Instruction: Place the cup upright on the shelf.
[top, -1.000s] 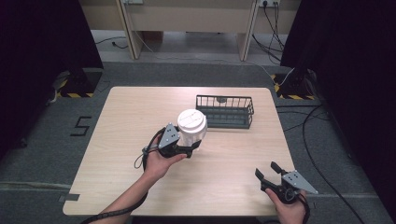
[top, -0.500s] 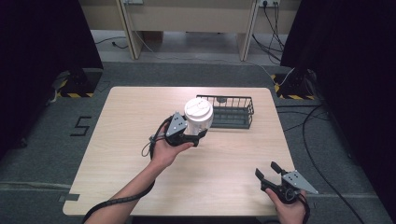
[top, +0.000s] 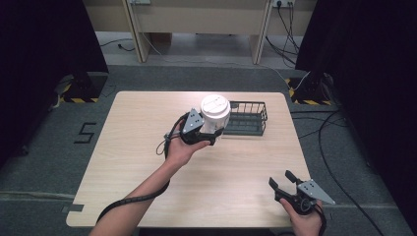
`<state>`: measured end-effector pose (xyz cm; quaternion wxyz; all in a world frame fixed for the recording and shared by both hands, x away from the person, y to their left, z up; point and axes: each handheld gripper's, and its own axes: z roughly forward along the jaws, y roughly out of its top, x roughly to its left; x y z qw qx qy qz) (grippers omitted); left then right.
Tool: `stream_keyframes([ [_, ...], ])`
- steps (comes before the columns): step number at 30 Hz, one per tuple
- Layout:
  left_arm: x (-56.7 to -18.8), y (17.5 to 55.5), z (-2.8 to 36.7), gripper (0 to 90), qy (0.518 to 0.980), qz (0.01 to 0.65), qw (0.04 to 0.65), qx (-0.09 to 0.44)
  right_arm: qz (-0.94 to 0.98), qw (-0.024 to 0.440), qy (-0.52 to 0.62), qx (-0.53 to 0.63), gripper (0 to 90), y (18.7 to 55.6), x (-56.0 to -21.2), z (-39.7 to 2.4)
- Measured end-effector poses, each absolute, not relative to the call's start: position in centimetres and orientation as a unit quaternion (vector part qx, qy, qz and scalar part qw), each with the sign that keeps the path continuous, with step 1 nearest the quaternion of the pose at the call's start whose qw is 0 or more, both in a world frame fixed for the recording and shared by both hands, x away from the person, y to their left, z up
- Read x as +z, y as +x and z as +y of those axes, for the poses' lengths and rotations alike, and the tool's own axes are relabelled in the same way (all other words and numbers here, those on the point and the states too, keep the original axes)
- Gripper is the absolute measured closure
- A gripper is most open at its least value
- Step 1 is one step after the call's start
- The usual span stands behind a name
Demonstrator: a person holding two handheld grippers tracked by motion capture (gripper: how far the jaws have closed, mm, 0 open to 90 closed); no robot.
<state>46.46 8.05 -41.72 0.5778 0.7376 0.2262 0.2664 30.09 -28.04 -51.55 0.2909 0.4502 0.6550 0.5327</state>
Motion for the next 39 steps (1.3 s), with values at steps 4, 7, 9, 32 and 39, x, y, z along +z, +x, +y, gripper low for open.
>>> stream_keyframes([
  [4,-41.4,47.1,7.9,17.5,0.736,0.231,0.577,0.268,0.654,0.29,0.452,0.534,28.0,30.1,-51.6,-28.1],
  [7,-41.1,47.7,7.7,17.5,0.734,0.233,0.577,0.27,0.654,0.291,0.451,0.533,28.1,30.1,-51.6,-28.1],
  [9,-40.9,47.9,7.6,17.5,0.734,0.234,0.577,0.271,0.654,0.291,0.451,0.533,28.0,30.1,-51.6,-28.0],
  [32,-38.7,51.0,6.1,17.5,0.725,0.241,0.58,0.281,0.658,0.295,0.446,0.53,28.0,30.1,-51.5,-28.0],
  [39,-38.6,52.0,5.3,17.5,0.726,0.245,0.577,0.283,0.658,0.295,0.446,0.53,28.0,30.1,-51.5,-28.0],
])
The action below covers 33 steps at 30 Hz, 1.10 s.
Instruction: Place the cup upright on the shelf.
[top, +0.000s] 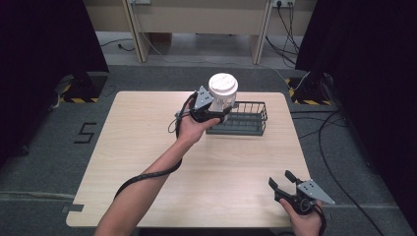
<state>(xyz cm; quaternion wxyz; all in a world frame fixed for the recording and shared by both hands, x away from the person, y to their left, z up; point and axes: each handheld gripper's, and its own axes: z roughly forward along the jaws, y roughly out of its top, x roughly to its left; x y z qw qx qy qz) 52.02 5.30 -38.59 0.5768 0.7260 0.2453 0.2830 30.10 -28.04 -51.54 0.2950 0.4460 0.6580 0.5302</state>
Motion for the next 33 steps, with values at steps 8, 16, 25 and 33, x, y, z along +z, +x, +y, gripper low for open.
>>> stream_keyframes([
  [8,-38.8,53.5,4.4,17.5,0.724,0.255,0.575,0.283,0.657,0.291,0.449,0.531,28.0,30.1,-51.5,-28.0],
  [16,-39.0,54.7,3.5,17.5,0.721,0.267,0.575,0.279,0.657,0.29,0.448,0.532,28.0,30.1,-51.5,-28.0],
  [25,-39.2,55.7,2.9,17.4,0.717,0.279,0.573,0.281,0.656,0.289,0.45,0.533,28.0,30.0,-51.5,-28.0],
  [33,-40.0,56.4,2.6,17.5,0.72,0.284,0.565,0.284,0.656,0.288,0.449,0.534,28.0,30.0,-51.5,-28.0],
])
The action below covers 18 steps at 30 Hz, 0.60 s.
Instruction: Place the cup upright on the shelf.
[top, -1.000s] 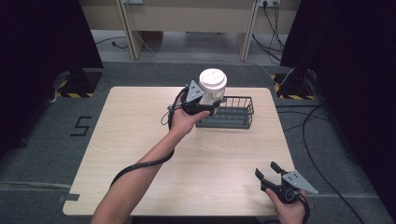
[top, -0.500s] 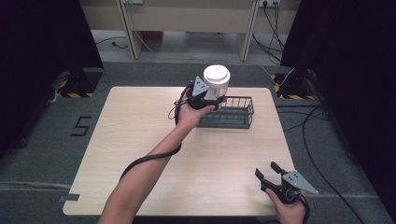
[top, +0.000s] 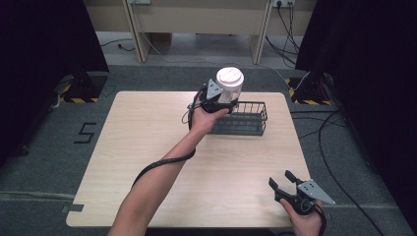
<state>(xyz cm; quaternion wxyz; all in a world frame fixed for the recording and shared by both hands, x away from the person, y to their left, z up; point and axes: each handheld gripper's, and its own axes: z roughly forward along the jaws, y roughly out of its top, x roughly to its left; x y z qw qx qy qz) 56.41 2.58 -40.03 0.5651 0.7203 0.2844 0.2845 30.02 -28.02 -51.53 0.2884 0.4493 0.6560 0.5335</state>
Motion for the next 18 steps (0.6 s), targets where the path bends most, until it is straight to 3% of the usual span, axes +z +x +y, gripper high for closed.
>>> stream_keyframes([
  [18,-42.4,57.2,1.7,17.4,0.723,0.309,0.554,0.272,0.661,0.29,0.445,0.531,27.8,30.0,-51.5,-28.0],
])
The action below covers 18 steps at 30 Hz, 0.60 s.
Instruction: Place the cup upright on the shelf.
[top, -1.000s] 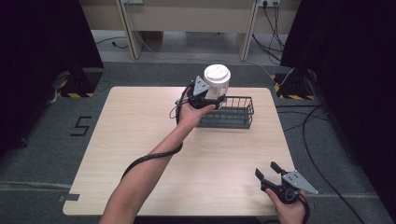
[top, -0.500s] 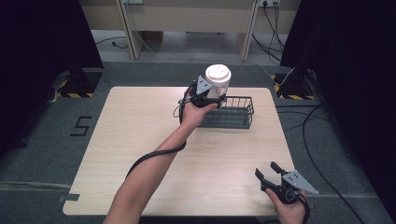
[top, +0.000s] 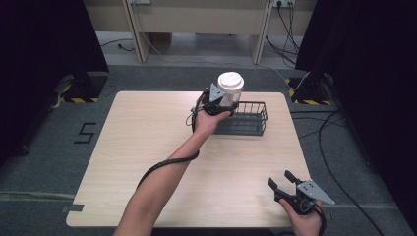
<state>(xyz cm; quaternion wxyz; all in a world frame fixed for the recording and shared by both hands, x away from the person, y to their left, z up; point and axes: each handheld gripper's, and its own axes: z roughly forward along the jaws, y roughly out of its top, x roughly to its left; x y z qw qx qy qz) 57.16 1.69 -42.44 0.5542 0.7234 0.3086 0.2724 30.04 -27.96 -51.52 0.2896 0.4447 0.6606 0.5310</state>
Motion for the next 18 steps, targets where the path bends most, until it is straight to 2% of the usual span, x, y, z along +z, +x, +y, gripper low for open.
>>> stream_keyframes([
  [18,-44.1,57.4,0.9,17.3,0.727,0.328,0.544,0.262,0.664,0.291,0.441,0.53,27.8,30.1,-51.5,-27.9],
])
